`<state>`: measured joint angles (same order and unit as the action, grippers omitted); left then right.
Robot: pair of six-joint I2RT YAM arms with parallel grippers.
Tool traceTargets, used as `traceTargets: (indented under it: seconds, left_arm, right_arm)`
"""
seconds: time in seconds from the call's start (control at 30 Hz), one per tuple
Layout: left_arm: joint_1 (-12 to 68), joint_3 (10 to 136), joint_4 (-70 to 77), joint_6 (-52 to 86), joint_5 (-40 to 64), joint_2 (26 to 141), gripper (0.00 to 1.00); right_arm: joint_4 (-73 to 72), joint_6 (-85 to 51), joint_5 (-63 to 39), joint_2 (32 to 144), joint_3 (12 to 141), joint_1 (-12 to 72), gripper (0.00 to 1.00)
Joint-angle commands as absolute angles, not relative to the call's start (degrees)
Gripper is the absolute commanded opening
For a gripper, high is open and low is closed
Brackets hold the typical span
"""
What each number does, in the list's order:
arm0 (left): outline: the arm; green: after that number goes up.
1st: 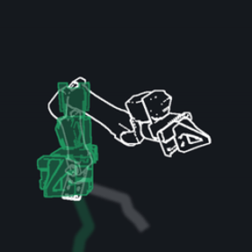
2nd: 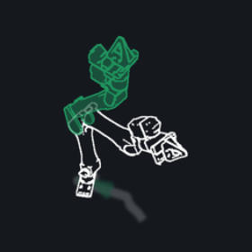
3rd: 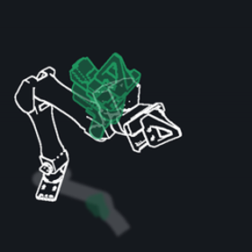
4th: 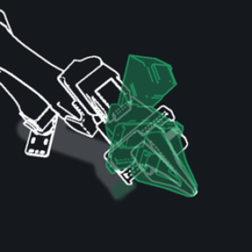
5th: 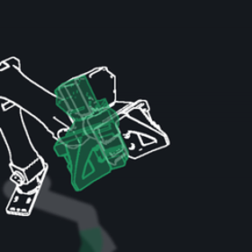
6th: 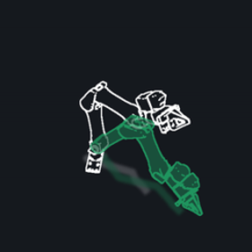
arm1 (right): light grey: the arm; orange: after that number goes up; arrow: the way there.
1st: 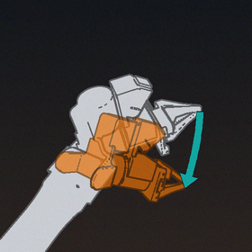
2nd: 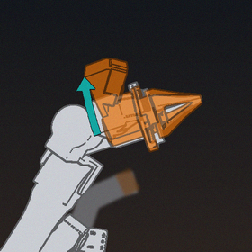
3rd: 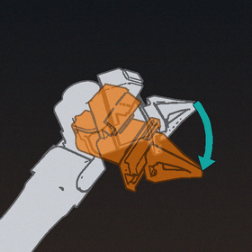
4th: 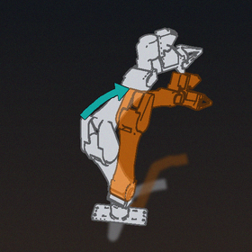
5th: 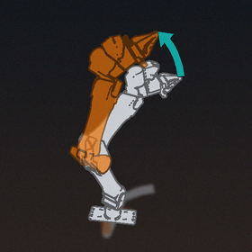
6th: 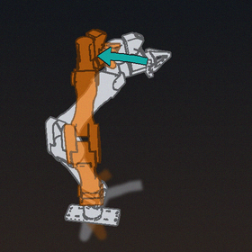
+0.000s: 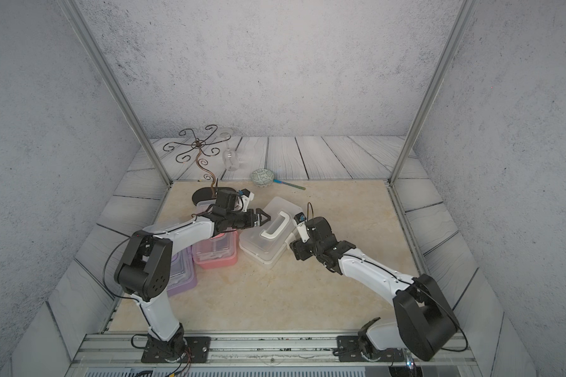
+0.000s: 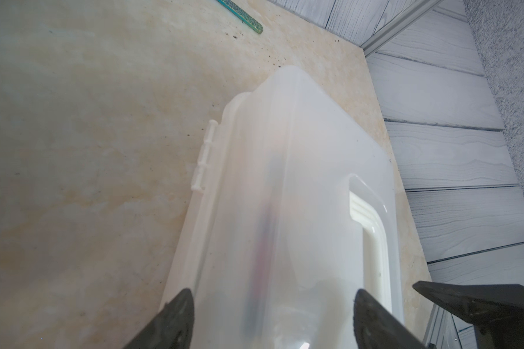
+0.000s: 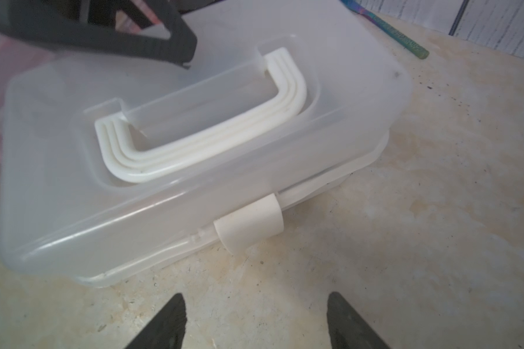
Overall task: Close toolboxes
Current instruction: Fasten the toolbox latch on the toolbox.
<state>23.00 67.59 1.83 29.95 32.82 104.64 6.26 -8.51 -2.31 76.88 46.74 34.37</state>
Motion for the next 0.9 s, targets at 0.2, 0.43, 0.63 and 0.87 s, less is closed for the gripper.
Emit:
traceTargets:
  seconds: [0.2,0.43,0.63,0.87]
  left_arm:
    - [25.8,62.8,2.3,36.9,37.1,101.7,0.81]
    - [26.9,61.8,3.4,38.2,36.8,100.8,0.8]
    - [27.6,60.8,3.1,38.1,36.7,100.8,0.79]
    - [28.4,60.0,2.6,38.2,36.6,101.2,0.79]
  right_arm:
    - [14.5,-34.0,-2.8,77.6,53.8,33.8,0.9]
    - [11.5,-45.2,-7.4,80.6,53.5,33.4,0.97]
    - [11.4,-50.4,-8.9,82.9,53.2,32.3,0.98]
    - [6.0,-55.8,-12.4,85.4,50.1,29.7,0.98]
